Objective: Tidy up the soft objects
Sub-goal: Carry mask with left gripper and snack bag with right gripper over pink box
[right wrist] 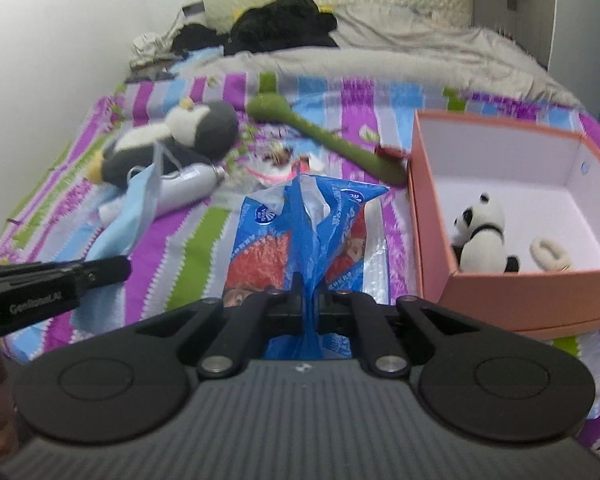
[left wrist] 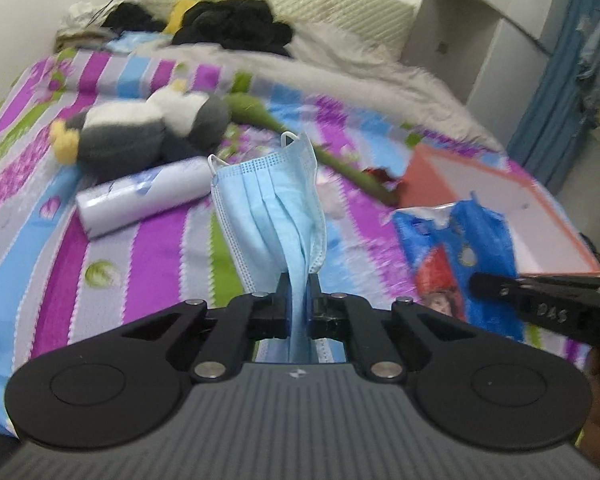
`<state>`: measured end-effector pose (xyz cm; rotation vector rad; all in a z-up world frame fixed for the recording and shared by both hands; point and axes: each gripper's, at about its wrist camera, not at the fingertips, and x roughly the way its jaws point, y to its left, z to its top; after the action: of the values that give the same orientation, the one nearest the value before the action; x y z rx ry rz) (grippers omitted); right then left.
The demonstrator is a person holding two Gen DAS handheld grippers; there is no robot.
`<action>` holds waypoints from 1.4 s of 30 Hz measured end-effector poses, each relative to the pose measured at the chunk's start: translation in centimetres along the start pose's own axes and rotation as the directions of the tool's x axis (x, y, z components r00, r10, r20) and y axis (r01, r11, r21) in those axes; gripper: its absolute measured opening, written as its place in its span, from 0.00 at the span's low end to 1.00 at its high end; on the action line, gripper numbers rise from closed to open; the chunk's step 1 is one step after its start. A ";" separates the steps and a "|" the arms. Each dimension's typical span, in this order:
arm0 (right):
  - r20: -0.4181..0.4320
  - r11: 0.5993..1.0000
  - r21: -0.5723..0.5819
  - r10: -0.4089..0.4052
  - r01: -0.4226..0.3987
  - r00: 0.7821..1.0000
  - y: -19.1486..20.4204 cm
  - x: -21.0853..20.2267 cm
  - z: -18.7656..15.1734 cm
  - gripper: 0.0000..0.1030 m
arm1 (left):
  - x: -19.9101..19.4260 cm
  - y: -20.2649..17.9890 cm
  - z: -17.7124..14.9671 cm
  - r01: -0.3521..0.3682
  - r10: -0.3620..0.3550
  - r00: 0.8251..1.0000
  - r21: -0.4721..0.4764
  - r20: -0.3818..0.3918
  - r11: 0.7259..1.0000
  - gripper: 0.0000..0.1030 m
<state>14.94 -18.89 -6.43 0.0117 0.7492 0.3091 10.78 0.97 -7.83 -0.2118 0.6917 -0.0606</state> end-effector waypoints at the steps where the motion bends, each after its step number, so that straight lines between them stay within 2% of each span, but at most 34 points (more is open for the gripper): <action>1: 0.007 1.000 0.001 0.000 0.000 1.000 0.0 -0.6 0.2 0.07 | -0.7 -0.5 0.4 0.007 -0.007 1.000 0.010 0.007 1.000 0.07; 10: 0.084 0.999 0.040 -0.014 0.011 0.996 -1.4 -4.7 2.2 0.07 | -4.0 -4.6 3.9 0.079 -0.082 0.995 0.058 0.050 0.995 0.07; 21: 0.129 0.988 0.122 -0.108 0.093 0.986 -7.8 -8.5 3.9 0.07 | -2.9 -12.8 6.9 0.207 -0.211 0.977 0.123 0.022 0.971 0.07; 24: 0.120 0.981 0.140 -0.150 0.132 0.981 -9.7 -8.7 3.9 0.07 | -1.4 -15.6 7.5 0.253 -0.255 0.967 0.151 -0.003 0.956 0.07; 30: 0.074 0.960 0.217 -0.197 0.177 0.978 -14.4 -7.5 3.5 0.07 | 3.2 -20.0 8.5 0.302 -0.295 0.953 0.171 -0.068 0.938 0.07; 35: 0.026 0.945 0.266 -0.204 0.190 0.979 -18.3 -5.2 3.6 0.07 | 8.7 -22.6 9.6 0.334 -0.313 0.938 0.154 -0.147 0.930 0.07; 42: -0.050 0.913 0.351 -0.206 0.210 0.977 -22.5 -1.6 3.8 0.07 | 15.8 -25.7 10.4 0.340 -0.290 0.924 0.190 -0.249 0.921 0.07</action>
<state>22.51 -40.48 -5.30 0.2710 0.8028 -0.0333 29.96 -24.30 -4.46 -0.0928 0.8560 -0.4800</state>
